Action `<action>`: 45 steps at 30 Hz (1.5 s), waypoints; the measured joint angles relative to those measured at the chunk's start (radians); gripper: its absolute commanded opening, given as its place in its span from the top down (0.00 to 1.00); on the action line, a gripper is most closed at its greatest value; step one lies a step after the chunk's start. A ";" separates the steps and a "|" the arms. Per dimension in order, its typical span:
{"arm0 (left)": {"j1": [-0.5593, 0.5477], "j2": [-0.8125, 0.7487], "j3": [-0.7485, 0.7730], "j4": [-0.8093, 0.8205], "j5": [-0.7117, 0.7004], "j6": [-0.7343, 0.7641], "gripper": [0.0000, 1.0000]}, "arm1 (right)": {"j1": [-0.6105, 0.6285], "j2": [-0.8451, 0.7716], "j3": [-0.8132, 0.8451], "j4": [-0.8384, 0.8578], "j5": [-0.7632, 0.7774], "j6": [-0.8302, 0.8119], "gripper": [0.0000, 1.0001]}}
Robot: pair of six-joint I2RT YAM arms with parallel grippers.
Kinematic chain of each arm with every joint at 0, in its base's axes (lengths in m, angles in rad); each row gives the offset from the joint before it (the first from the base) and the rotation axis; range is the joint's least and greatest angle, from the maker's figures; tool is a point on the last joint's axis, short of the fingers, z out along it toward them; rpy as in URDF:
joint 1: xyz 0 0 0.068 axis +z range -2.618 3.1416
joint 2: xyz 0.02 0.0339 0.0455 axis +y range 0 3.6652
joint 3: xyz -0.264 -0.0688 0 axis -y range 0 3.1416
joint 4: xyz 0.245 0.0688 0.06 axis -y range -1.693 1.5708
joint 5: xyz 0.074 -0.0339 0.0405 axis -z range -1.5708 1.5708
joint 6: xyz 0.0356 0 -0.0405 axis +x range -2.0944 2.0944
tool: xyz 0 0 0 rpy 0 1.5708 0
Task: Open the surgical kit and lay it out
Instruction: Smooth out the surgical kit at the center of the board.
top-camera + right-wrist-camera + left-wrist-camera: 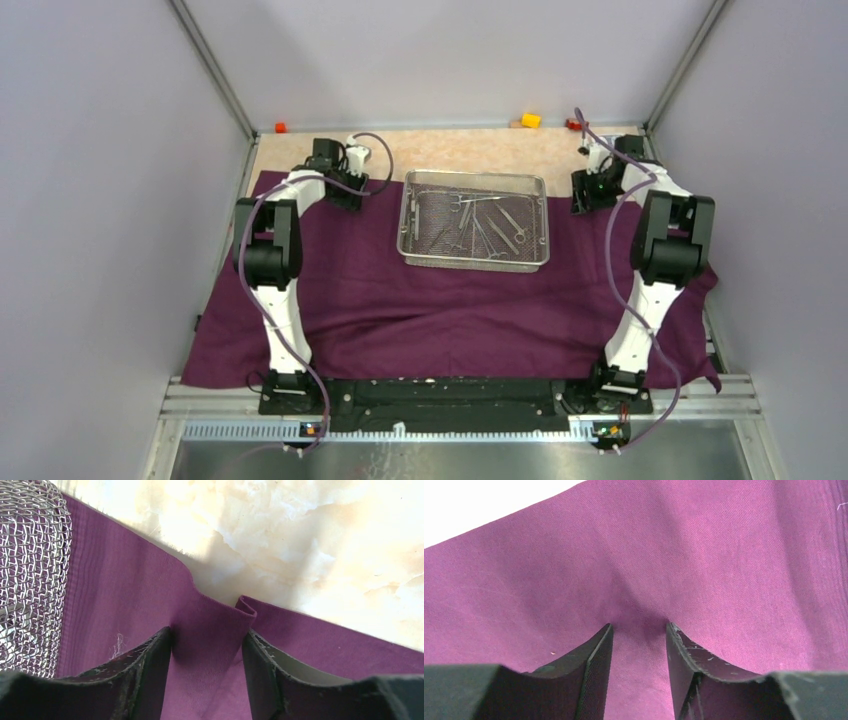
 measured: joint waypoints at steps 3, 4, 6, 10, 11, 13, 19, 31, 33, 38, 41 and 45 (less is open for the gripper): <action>0.002 0.000 -0.005 0.004 0.008 0.005 0.68 | 0.000 0.006 0.004 0.001 -0.003 0.003 0.63; 0.002 0.000 -0.005 0.005 0.010 0.006 0.72 | 0.000 0.009 0.005 0.004 -0.006 0.006 0.66; 0.002 0.000 -0.006 0.005 0.014 0.007 0.80 | 0.000 0.013 0.007 0.008 -0.014 0.009 0.74; 0.003 0.002 -0.006 0.006 0.028 0.007 0.95 | 0.000 0.028 0.023 0.008 -0.028 0.017 0.88; 0.004 0.002 -0.006 0.006 0.031 0.006 1.00 | 0.000 0.031 0.026 0.008 -0.029 0.019 0.92; 0.007 0.004 -0.005 0.006 0.040 0.006 1.00 | 0.002 0.038 0.035 0.006 -0.033 0.024 0.96; 0.026 0.008 -0.002 0.005 0.080 0.003 1.00 | 0.015 0.079 0.101 -0.022 -0.034 0.036 1.00; 0.121 0.053 0.066 -0.025 0.142 -0.004 1.00 | 0.059 0.237 0.362 -0.106 -0.022 0.079 1.00; 0.132 0.068 0.090 -0.033 0.146 -0.005 1.00 | 0.069 0.262 0.407 -0.123 -0.019 0.080 1.00; 0.150 0.117 0.172 -0.067 0.153 -0.008 1.00 | 0.089 0.342 0.549 -0.174 -0.013 0.098 1.00; 0.156 0.148 0.220 -0.082 0.155 -0.012 1.00 | 0.098 0.394 0.644 -0.210 -0.008 0.105 1.00; 0.162 0.169 0.255 -0.090 0.156 -0.019 1.00 | 0.108 0.439 0.726 -0.230 0.006 0.108 1.00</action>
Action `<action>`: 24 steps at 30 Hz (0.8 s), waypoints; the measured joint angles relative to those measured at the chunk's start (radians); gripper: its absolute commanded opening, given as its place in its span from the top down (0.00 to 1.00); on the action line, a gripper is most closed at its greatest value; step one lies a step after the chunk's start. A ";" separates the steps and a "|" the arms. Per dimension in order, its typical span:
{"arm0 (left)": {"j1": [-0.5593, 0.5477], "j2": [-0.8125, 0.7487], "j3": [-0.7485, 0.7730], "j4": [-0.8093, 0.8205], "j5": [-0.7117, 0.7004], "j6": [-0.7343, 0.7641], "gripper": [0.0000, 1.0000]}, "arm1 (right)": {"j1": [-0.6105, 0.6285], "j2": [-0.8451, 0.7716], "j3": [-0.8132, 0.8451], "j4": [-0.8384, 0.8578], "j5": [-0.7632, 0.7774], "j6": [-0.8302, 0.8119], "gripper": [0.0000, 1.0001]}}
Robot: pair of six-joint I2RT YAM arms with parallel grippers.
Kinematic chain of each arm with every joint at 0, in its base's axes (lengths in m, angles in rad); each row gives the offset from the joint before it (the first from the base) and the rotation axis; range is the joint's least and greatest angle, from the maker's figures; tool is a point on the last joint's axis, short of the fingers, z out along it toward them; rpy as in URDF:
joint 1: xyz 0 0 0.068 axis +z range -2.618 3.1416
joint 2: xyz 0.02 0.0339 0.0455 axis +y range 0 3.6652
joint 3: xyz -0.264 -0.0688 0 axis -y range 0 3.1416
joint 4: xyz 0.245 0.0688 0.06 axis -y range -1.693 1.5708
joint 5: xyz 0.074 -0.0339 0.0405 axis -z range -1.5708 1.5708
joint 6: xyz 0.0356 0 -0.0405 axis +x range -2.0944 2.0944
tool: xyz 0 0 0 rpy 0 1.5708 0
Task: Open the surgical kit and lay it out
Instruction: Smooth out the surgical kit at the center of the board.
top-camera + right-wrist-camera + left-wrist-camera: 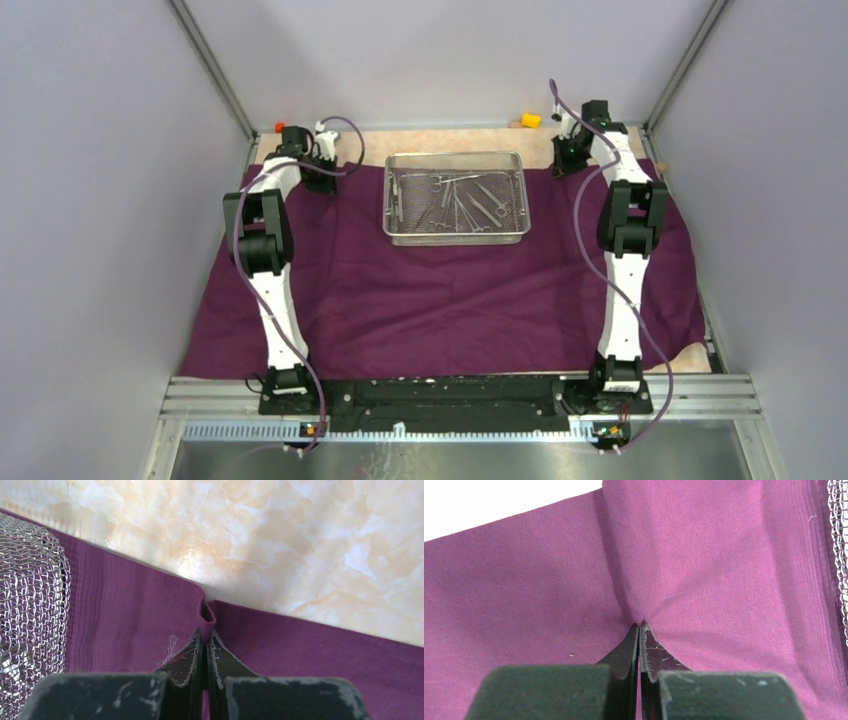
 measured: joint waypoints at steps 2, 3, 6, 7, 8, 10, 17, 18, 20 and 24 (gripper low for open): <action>0.001 0.005 0.009 -0.005 0.000 -0.001 1.00 | 0.005 0.007 0.013 -0.002 0.014 0.001 1.00; 0.002 0.008 0.015 -0.009 0.000 -0.001 1.00 | 0.008 0.008 0.017 -0.003 0.021 0.002 1.00; 0.003 0.013 0.024 -0.016 0.001 -0.002 1.00 | 0.014 0.009 0.021 -0.005 0.040 0.005 1.00; 0.003 0.013 0.024 -0.016 0.001 -0.003 1.00 | 0.016 0.010 0.025 -0.007 0.047 0.005 1.00; 0.003 0.013 0.024 -0.016 0.001 -0.003 1.00 | 0.018 0.010 0.026 -0.007 0.055 0.005 1.00; 0.003 0.013 0.024 -0.016 0.002 -0.003 1.00 | 0.021 0.010 0.028 -0.009 0.066 0.006 0.94; 0.019 0.013 0.024 -0.013 0.006 -0.004 1.00 | 0.017 0.015 0.040 0.002 0.137 -0.007 0.47; 0.023 0.013 0.024 -0.012 0.005 -0.004 1.00 | 0.014 0.015 0.040 0.005 0.142 -0.005 0.43; 0.032 0.013 0.022 -0.007 0.004 -0.003 1.00 | 0.008 0.014 0.037 0.016 0.153 -0.013 0.37; 0.044 0.013 0.020 0.001 0.005 -0.003 0.92 | -0.007 0.014 0.036 0.026 0.155 -0.014 0.34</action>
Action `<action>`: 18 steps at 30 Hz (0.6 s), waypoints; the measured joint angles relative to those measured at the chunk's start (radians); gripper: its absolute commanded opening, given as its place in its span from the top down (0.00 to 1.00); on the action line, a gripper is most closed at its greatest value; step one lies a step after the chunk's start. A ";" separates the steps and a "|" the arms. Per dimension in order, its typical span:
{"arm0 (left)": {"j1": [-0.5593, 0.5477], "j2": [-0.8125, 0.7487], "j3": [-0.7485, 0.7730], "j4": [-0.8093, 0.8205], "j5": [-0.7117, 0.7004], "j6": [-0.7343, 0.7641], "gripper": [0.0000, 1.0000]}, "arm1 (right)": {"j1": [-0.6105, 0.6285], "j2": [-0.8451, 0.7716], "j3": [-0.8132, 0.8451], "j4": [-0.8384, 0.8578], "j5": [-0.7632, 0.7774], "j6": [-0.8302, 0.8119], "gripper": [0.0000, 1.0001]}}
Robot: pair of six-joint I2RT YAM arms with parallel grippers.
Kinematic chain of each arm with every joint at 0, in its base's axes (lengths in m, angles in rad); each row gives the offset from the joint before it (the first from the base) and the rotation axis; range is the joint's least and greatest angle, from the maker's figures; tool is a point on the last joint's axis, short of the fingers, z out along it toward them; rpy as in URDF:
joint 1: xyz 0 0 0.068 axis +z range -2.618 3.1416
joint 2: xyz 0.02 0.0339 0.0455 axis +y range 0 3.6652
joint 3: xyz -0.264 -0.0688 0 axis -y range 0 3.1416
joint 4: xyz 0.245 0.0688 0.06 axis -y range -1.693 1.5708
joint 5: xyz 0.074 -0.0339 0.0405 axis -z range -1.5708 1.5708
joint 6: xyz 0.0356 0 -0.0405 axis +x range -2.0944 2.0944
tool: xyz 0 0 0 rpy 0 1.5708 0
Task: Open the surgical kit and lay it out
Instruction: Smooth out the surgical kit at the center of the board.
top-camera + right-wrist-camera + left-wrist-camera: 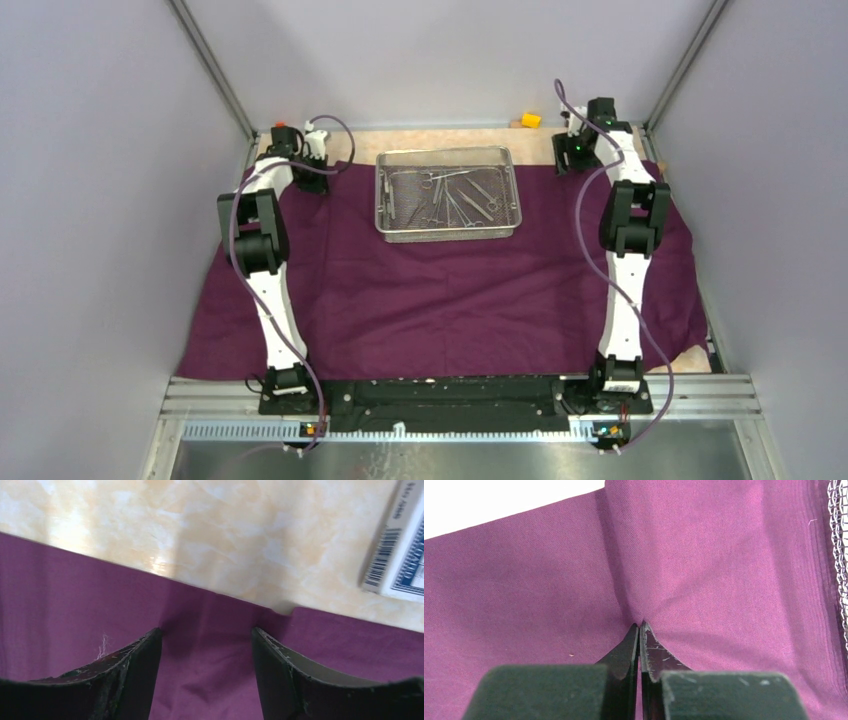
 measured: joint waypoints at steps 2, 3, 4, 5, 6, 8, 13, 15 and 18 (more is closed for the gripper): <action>0.000 0.000 0.000 0.001 -0.001 0.000 0.84 | -0.013 0.000 -0.003 0.004 -0.002 -0.001 0.34; 0.000 0.000 0.000 0.003 -0.001 0.001 0.78 | -0.019 -0.002 -0.005 0.008 -0.005 -0.001 0.34; 0.000 0.000 0.000 0.005 -0.007 0.003 0.75 | -0.027 -0.002 -0.005 0.008 -0.006 -0.002 0.34; 0.001 0.000 0.000 0.008 -0.013 0.005 0.71 | -0.034 -0.002 -0.005 0.008 -0.008 -0.003 0.34; 0.003 0.000 0.000 0.011 -0.023 0.005 0.66 | -0.040 -0.002 -0.005 0.008 -0.010 -0.006 0.34; 0.009 0.000 0.003 0.016 -0.039 0.009 0.59 | -0.051 -0.002 -0.005 0.007 -0.012 -0.011 0.34; 0.014 0.002 0.008 0.014 -0.056 0.014 0.37 | -0.072 -0.002 -0.005 0.002 -0.003 -0.032 0.34; 0.014 0.002 0.008 0.014 -0.062 0.021 0.30 | -0.080 -0.002 -0.004 -0.001 0.000 -0.044 0.34; 0.013 0.001 0.009 0.016 -0.082 0.032 0.22 | -0.099 -0.002 -0.003 -0.010 0.001 -0.055 0.34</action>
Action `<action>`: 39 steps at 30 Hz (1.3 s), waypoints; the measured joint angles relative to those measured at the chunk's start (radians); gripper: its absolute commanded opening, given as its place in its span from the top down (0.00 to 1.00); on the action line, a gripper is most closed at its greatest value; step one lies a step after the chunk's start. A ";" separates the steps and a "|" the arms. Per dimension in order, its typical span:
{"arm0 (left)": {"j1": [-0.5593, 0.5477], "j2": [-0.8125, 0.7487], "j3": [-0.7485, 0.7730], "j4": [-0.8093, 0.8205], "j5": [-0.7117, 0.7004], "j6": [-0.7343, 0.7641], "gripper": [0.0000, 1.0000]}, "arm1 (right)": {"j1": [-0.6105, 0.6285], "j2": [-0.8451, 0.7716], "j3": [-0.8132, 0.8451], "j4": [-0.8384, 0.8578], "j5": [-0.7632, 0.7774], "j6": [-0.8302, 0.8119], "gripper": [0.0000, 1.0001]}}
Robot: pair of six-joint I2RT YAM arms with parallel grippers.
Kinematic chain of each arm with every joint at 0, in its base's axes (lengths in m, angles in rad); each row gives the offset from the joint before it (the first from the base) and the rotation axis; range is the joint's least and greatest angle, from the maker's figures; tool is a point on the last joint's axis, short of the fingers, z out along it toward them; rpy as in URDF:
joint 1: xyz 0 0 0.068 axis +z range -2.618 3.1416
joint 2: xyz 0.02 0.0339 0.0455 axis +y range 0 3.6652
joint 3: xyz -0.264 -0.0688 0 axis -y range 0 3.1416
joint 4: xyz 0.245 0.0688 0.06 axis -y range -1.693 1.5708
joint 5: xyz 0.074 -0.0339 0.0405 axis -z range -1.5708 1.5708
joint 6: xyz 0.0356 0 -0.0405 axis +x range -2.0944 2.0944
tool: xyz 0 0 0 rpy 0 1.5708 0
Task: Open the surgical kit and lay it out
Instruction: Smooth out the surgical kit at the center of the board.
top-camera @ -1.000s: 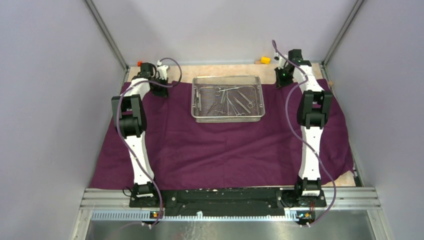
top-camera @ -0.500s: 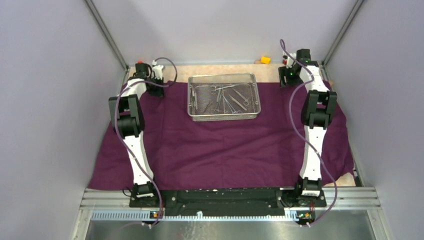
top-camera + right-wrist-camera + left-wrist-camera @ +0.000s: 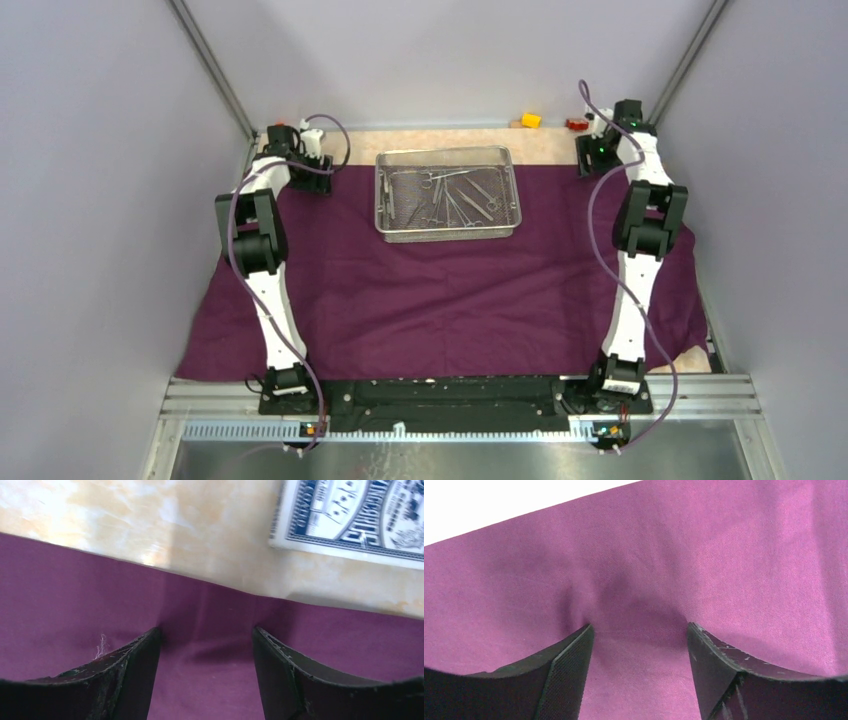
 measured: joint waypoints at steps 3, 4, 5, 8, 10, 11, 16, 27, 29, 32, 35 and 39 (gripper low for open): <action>0.000 -0.002 0.000 0.000 -0.019 0.006 0.11 | -0.032 -0.006 -0.009 -0.002 -0.011 -0.015 0.34; 0.001 -0.003 0.000 0.000 -0.026 0.010 0.09 | -0.045 -0.013 -0.021 -0.001 -0.016 -0.019 0.34; 0.002 -0.004 -0.001 0.000 -0.029 0.010 0.07 | -0.054 -0.021 -0.032 0.000 -0.016 -0.023 0.34; 0.005 -0.013 -0.010 0.000 -0.040 0.013 0.03 | -0.079 -0.069 -0.107 0.005 -0.016 -0.039 0.33; 0.009 -0.024 -0.027 -0.001 -0.047 0.013 0.01 | -0.090 -0.105 -0.153 0.011 -0.016 -0.048 0.33; 0.012 -0.034 -0.040 0.000 -0.048 0.013 0.01 | -0.092 -0.125 -0.177 0.014 -0.016 -0.053 0.33; 0.021 -0.110 -0.132 0.006 -0.047 0.013 0.01 | -0.089 -0.235 -0.285 0.041 -0.040 -0.077 0.33; 0.024 -0.211 -0.270 0.045 -0.047 0.039 0.01 | -0.082 -0.288 -0.450 0.105 -0.065 -0.108 0.35; 0.024 -0.211 -0.287 0.044 -0.048 0.045 0.01 | -0.082 -0.288 -0.467 0.108 -0.063 -0.114 0.36; 0.024 -0.211 -0.303 0.048 -0.048 0.049 0.01 | -0.082 -0.288 -0.478 0.120 -0.055 -0.123 0.37; 0.024 -0.211 -0.317 0.053 -0.050 0.052 0.01 | -0.082 -0.286 -0.486 0.138 -0.040 -0.133 0.38; 0.024 -0.211 -0.317 0.058 -0.056 0.058 0.01 | -0.082 -0.286 -0.494 0.153 -0.023 -0.147 0.39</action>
